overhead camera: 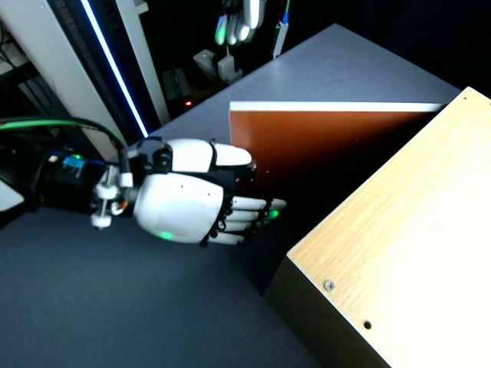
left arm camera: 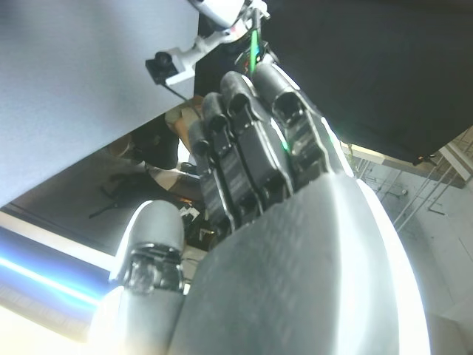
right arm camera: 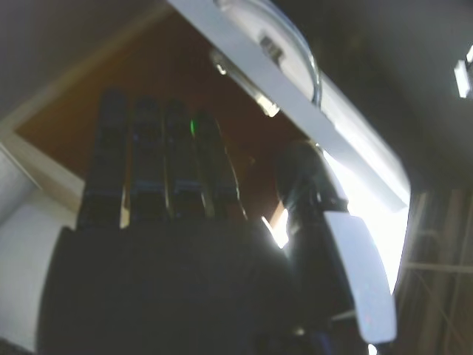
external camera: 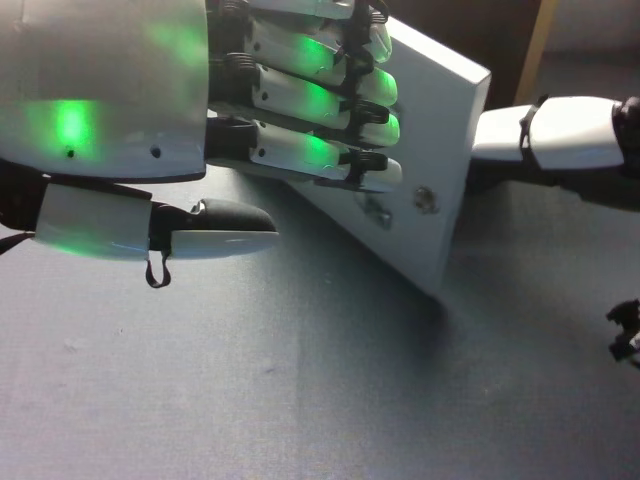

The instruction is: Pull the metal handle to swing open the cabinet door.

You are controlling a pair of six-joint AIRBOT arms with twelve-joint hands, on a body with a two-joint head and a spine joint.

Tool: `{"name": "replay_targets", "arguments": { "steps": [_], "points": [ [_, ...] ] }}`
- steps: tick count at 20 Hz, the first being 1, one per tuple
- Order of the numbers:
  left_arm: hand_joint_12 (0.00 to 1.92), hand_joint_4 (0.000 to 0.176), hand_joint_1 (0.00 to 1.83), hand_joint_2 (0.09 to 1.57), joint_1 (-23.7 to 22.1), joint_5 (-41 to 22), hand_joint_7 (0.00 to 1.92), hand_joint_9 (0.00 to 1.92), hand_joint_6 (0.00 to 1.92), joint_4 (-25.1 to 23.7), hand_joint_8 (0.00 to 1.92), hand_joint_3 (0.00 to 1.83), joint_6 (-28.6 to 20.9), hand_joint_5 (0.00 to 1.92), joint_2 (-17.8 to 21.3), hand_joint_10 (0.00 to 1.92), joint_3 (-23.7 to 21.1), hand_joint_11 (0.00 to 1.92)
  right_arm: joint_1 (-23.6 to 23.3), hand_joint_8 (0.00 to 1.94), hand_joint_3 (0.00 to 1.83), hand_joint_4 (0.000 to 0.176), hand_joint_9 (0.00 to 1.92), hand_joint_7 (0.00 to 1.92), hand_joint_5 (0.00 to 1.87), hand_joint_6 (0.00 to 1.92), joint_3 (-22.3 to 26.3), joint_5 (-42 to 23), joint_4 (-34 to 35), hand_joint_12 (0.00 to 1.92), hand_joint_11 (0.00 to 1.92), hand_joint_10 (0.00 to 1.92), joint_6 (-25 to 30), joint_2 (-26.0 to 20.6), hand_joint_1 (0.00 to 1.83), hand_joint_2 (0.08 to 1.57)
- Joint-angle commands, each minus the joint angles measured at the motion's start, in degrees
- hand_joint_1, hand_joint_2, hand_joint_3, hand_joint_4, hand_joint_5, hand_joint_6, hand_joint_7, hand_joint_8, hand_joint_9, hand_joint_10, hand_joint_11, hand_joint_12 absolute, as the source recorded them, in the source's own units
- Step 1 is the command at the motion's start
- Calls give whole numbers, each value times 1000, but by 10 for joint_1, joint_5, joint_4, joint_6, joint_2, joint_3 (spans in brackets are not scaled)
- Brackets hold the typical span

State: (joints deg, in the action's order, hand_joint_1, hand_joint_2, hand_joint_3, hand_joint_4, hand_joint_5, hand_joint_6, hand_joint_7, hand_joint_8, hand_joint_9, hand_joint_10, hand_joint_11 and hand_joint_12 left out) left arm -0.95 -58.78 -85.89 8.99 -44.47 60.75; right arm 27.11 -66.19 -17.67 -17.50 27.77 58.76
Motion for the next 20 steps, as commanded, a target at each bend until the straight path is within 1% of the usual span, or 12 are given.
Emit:
{"name": "replay_targets", "arguments": {
  "steps": [1,6,20],
  "points": [
    [837,0,0,1571,-5,-14,573,540,3,58,8,181,5,535,4,11,1,147,-3,2,112,0,226,247,235,3,5,-63,8,744,0,2,4,-6,0,1571],
    [831,0,0,1571,-5,-14,571,535,2,58,1,175,5,538,4,3,1,140,-1,1,109,0,217,237,215,1,28,-63,5,712,0,1,4,-13,0,1571],
    [821,0,0,1570,-5,-14,576,535,1,58,0,192,5,547,4,0,1,142,0,0,103,0,210,231,221,0,53,-64,5,729,0,1,4,-17,0,1571]
  ]
}}
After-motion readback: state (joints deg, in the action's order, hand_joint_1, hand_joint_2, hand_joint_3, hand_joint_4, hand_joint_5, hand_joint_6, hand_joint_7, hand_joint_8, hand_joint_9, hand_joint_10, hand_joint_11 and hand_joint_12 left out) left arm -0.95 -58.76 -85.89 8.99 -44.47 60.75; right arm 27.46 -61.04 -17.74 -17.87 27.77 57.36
